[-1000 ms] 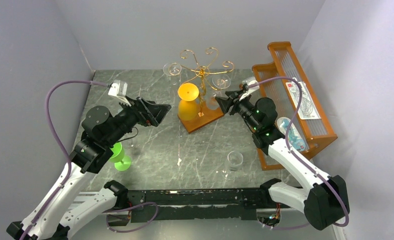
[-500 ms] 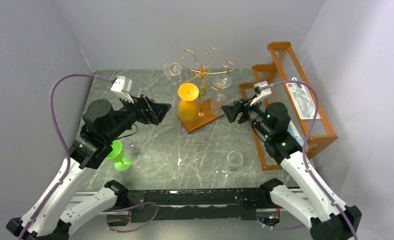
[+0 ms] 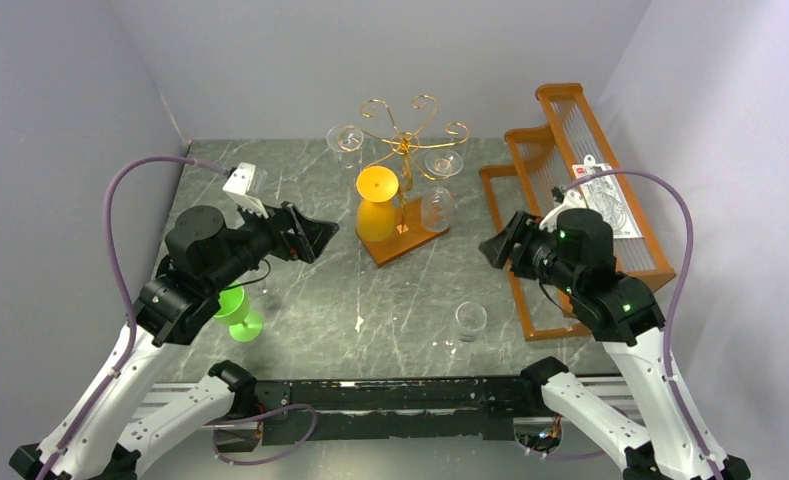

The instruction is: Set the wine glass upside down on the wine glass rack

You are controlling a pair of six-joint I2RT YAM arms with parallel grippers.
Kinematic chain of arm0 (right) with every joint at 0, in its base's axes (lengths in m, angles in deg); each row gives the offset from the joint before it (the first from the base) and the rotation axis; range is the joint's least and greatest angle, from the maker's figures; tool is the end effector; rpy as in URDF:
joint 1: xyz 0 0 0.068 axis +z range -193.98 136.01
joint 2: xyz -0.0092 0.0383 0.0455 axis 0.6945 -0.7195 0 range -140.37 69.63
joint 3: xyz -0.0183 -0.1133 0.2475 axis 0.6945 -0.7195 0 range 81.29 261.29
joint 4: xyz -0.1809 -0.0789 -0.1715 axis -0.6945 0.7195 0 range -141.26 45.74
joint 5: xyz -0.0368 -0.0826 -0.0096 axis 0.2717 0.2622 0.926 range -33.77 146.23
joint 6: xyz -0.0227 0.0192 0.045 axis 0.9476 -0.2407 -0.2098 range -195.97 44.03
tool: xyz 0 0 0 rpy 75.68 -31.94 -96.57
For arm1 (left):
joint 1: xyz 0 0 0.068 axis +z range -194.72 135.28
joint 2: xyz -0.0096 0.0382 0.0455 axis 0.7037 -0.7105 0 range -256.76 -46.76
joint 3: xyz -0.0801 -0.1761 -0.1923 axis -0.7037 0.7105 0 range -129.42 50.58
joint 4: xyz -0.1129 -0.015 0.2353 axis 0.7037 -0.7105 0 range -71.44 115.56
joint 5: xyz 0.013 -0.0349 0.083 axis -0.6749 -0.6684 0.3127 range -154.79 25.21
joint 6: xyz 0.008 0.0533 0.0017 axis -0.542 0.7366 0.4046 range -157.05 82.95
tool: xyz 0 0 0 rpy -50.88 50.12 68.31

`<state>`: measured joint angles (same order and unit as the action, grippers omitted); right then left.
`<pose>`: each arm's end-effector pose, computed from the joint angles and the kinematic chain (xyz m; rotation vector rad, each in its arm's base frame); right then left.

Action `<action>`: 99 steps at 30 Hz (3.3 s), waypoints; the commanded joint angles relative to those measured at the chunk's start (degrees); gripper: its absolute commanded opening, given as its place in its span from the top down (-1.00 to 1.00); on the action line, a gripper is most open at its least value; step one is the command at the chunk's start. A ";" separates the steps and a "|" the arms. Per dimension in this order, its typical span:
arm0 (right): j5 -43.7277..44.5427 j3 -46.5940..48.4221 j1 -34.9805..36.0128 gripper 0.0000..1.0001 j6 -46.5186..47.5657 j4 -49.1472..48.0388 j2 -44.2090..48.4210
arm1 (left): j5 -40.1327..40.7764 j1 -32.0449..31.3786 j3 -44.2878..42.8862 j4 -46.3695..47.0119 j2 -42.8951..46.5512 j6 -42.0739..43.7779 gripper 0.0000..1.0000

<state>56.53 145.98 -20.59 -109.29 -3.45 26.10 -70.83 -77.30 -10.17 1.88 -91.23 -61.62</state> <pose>0.1224 0.0529 0.3906 0.1841 2.0836 0.6085 0.1316 -0.0885 0.4106 0.2053 1.7585 -0.8250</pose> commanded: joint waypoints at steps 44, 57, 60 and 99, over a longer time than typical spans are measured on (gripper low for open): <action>-2.20 -7.28 12.23 0.88 4.03 18.10 -10.69 | 4.57 -0.10 1.16 3.87 -5.19 4.16 -0.90; 8.09 -8.72 28.57 1.00 0.17 -10.76 -10.79 | 17.48 -0.10 9.95 -8.98 6.21 -25.81 -0.90; 15.66 -11.64 33.38 1.00 1.79 -22.16 -9.36 | 18.17 -0.11 10.68 -14.79 7.69 -33.83 -0.92; 33.03 -22.18 56.39 1.00 22.42 -73.62 -17.94 | 14.83 -0.07 20.11 -10.88 13.35 -66.12 -0.12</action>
<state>90.34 124.36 35.43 -85.31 -70.46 6.19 -54.29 -77.30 7.88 -11.95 -78.16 -123.96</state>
